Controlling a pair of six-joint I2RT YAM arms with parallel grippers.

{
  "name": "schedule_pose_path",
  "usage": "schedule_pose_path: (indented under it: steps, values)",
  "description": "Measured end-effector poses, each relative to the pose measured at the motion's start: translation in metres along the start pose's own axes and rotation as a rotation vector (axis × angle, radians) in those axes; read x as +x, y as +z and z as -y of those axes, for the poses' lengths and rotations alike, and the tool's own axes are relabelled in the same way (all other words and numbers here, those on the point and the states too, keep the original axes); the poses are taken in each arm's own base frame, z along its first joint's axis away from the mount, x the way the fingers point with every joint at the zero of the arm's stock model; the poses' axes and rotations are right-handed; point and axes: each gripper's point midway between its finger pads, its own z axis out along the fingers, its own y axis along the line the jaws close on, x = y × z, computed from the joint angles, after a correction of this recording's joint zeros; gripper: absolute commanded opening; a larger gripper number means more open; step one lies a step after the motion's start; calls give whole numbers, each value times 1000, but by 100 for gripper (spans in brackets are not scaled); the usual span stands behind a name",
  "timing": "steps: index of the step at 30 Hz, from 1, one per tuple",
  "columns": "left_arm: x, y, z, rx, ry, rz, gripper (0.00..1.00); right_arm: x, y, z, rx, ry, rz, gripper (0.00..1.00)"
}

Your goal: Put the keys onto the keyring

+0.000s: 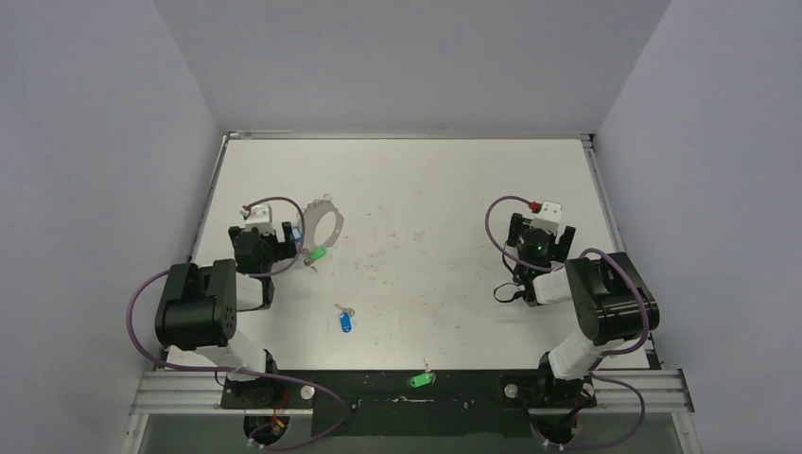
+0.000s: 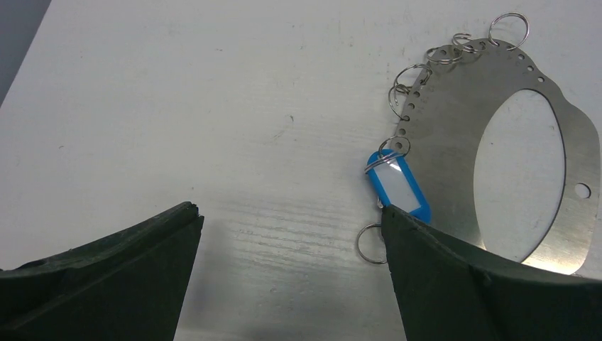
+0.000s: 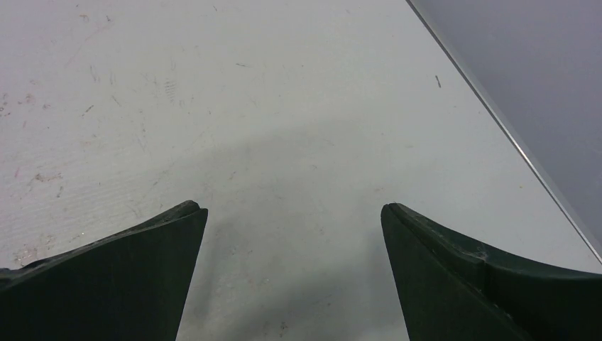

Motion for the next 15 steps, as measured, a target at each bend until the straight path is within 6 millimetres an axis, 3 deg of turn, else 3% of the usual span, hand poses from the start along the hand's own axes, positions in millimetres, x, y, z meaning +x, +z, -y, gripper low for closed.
schedule_pose_path:
  steps: [15]
  values:
    - [0,-1,2,10,3,-5,97,0,-3,-2,-7,-19,-2,100]
